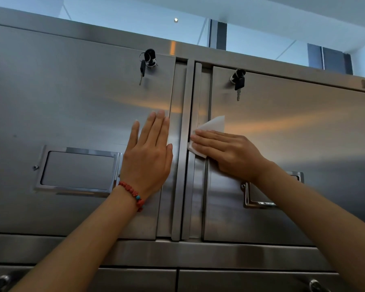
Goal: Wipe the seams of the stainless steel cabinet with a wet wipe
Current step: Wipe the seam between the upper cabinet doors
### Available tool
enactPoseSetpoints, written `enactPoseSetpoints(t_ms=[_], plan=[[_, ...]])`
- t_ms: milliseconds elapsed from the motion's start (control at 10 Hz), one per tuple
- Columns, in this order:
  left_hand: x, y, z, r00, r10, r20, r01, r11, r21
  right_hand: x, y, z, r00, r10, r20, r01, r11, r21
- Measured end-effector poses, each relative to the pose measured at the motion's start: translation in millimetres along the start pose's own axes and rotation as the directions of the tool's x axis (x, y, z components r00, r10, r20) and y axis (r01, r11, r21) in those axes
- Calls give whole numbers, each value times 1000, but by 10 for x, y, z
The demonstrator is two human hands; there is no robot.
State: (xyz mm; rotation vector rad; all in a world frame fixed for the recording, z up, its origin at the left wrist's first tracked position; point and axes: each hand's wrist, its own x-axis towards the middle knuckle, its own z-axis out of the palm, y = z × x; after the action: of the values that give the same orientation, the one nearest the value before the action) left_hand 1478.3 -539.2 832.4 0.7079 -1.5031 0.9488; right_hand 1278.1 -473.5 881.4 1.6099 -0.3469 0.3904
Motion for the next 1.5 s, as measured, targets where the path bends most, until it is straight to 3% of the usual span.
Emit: enactPoseSetpoints(t_ms=[800,1000,1500], plan=[[-2,-8,3,1000,4,-13,-4,1000,-11,135,102,4,993,89,-75,-88,996,17],[-2,-5,-4,1000,4,-7,-4,1000,-2,140,162,-11,998,43,-52,-43,999,2],[-3,0,-13,1000,2,0,-2,1000,-21,223,207,11,987,139,-87,-143,989,-44]])
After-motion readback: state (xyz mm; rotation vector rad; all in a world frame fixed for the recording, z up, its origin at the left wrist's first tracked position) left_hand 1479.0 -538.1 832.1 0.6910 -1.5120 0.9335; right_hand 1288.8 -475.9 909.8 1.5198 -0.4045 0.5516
